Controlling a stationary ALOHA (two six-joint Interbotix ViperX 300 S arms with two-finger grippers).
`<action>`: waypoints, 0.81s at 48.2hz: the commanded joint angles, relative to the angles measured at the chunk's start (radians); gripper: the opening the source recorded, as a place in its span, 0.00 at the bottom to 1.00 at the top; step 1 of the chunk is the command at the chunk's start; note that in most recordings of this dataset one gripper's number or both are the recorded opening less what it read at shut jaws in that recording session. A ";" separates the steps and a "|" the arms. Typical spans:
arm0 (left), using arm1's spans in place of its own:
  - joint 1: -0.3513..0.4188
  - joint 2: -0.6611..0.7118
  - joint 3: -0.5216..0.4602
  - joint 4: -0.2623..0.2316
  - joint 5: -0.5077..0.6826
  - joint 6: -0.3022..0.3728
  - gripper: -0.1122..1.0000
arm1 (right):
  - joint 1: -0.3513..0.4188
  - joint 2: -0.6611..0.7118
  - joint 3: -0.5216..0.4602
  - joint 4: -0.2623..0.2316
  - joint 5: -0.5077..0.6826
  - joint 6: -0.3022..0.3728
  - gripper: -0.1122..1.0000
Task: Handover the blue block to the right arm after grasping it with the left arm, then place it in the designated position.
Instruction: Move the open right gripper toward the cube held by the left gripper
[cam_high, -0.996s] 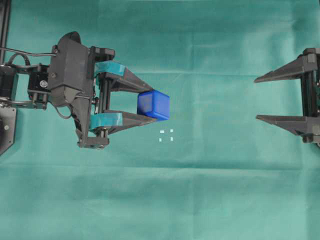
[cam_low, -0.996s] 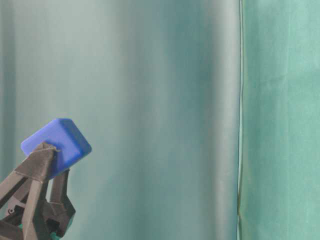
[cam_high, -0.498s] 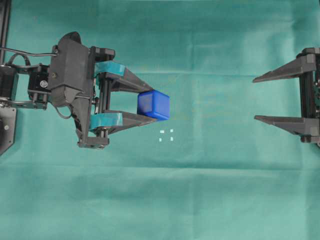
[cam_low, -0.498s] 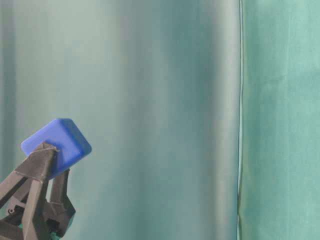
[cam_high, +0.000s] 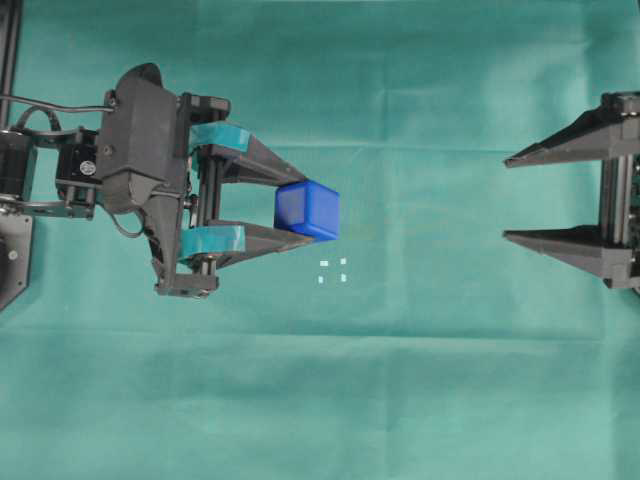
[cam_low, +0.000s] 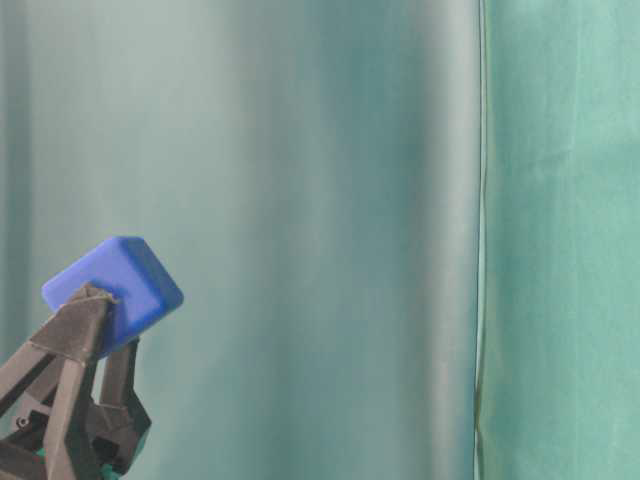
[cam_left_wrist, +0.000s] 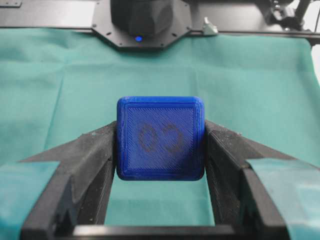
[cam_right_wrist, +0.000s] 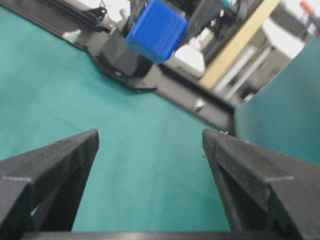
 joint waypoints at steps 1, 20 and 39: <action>0.002 -0.017 -0.012 -0.003 -0.008 -0.002 0.52 | 0.000 0.003 -0.035 -0.058 -0.002 -0.048 0.92; 0.005 -0.017 -0.014 -0.002 -0.008 -0.002 0.52 | -0.002 0.006 -0.037 -0.304 0.014 -0.327 0.92; 0.009 -0.017 -0.014 -0.003 -0.008 -0.002 0.52 | 0.000 0.006 -0.051 -0.351 0.080 -0.376 0.90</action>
